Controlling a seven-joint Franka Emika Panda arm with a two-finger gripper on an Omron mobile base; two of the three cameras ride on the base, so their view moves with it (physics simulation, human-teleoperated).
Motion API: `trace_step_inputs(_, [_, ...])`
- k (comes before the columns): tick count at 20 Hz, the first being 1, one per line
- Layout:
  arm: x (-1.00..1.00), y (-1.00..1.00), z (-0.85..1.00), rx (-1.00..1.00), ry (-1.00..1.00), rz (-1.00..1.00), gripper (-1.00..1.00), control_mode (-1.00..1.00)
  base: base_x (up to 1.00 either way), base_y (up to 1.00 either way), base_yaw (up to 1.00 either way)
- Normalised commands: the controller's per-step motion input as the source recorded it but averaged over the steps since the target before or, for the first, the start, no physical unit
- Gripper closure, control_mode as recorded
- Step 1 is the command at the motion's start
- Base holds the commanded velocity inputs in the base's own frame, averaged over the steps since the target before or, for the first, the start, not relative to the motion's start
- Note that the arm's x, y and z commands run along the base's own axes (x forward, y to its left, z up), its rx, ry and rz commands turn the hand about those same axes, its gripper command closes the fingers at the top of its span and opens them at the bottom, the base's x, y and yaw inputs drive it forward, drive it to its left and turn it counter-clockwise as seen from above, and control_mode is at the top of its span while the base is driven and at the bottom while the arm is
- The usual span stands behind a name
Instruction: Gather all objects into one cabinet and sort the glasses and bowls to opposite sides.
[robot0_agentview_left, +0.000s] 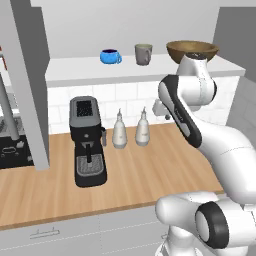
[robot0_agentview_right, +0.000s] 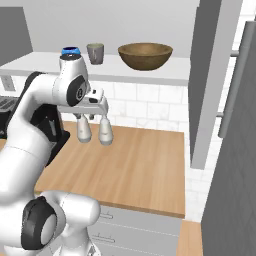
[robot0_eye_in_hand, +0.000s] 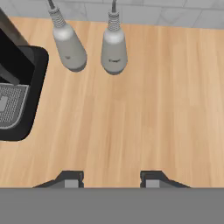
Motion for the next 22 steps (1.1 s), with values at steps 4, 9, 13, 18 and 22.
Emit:
trace_step_inputs(4, [-0.36, 0.0, 0.0, 0.0, -0.05, 0.0, -1.0, -1.0, 0.0, 0.0, 0.0])
trace_step_inputs(9, [-0.67, 0.0, 0.11, 0.0, -0.08, -0.01, -1.0, -1.0, 0.0, 0.0, 0.0])
trace_step_inputs(13, [-0.63, 0.0, 0.39, 0.0, -0.14, -0.01, -1.0, -1.0, 0.0, 0.0, 0.0])
trace_step_inputs(18, [-0.61, 0.0, 0.47, 0.0, -0.14, -0.03, -1.0, -1.0, 0.0, 0.0, 0.0])
trace_step_inputs(22, [-0.45, 0.0, 0.31, 0.0, -0.05, -0.13, -1.0, -1.0, 0.0, 0.0, 0.0])
